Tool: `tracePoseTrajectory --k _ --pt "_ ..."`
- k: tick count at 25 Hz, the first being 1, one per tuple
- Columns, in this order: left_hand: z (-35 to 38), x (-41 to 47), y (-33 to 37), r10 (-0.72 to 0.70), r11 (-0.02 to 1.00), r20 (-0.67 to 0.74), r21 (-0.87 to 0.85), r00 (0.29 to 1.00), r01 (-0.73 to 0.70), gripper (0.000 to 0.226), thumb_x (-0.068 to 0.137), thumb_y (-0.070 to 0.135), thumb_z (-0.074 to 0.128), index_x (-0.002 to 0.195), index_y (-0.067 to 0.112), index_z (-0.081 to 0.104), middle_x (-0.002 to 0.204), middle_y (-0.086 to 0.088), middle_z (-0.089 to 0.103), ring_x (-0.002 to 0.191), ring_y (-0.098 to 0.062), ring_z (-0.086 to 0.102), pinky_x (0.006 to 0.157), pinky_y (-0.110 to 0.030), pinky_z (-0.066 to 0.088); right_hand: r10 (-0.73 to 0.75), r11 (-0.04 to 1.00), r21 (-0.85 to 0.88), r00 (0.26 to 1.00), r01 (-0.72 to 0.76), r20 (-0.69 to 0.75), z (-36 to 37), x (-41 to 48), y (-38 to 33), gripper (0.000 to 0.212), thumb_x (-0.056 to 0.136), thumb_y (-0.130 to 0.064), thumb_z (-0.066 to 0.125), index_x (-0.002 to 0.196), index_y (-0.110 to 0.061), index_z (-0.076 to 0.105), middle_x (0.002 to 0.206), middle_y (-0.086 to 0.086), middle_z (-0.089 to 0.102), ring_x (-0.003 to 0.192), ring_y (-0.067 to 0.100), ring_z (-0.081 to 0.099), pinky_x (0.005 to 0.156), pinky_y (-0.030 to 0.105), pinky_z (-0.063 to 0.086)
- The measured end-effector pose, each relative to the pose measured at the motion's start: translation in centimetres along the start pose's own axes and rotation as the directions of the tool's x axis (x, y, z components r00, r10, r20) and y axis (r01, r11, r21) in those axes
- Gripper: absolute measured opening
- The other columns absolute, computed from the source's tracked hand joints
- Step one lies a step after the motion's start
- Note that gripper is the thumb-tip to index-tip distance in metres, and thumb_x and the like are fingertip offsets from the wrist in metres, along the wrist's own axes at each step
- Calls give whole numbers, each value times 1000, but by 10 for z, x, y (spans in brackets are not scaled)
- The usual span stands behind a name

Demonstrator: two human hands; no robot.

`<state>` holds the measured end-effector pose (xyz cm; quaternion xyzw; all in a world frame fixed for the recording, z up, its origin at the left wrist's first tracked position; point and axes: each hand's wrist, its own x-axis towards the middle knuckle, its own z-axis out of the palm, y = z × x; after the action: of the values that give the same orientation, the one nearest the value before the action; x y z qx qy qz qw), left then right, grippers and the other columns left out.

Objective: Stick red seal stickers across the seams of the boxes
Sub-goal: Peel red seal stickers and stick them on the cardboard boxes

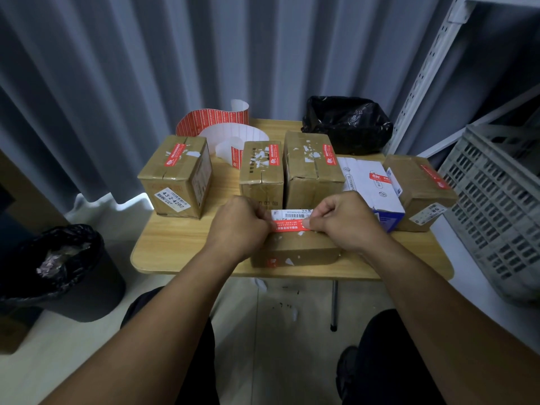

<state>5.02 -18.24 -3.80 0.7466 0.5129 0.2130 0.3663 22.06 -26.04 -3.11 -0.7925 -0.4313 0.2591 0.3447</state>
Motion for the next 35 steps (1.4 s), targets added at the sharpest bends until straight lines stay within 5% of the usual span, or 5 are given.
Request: tracePoseTrajectory --k 10,23,30,33,35 --pt "5 0 1 37 991 -31 129 999 -32 11 88 23 73 78 20 78 82 2 74 82 -18 69 74 -40 60 -12 997 -71 999 8 -45 6 0 2 11 84 -24 81 78 -20 72 88 -6 71 89 11 65 85 41 58" --pt "6 -3 1 42 993 -50 109 998 -36 10 88 25 75 78 23 75 91 2 74 87 -14 67 77 -38 60 -44 985 -170 991 21 -129 12 -3 8 18 86 -28 79 84 -17 65 89 -3 69 85 11 63 61 24 47" --pt "5 -6 -1 62 994 -57 97 996 -57 21 86 24 76 69 27 65 82 3 71 82 -16 65 64 -27 48 24 912 -397 980 -102 -197 32 -11 -4 104 67 -76 74 143 -17 35 133 11 42 122 33 51 75 32 39" --pt "6 -6 -2 72 991 -53 116 996 -65 26 87 24 74 65 29 60 84 1 72 83 -18 66 70 -32 54 150 948 -257 977 -186 -152 33 -8 3 108 65 -74 77 147 -18 33 141 12 39 131 33 45 79 32 41" --pt "7 -4 -2 81 989 -43 131 996 -74 28 87 24 73 65 30 59 84 1 72 83 -18 67 70 -33 57 187 968 -150 977 -202 -107 31 -5 8 84 66 -67 81 128 -20 49 134 9 51 122 28 52 84 34 49"
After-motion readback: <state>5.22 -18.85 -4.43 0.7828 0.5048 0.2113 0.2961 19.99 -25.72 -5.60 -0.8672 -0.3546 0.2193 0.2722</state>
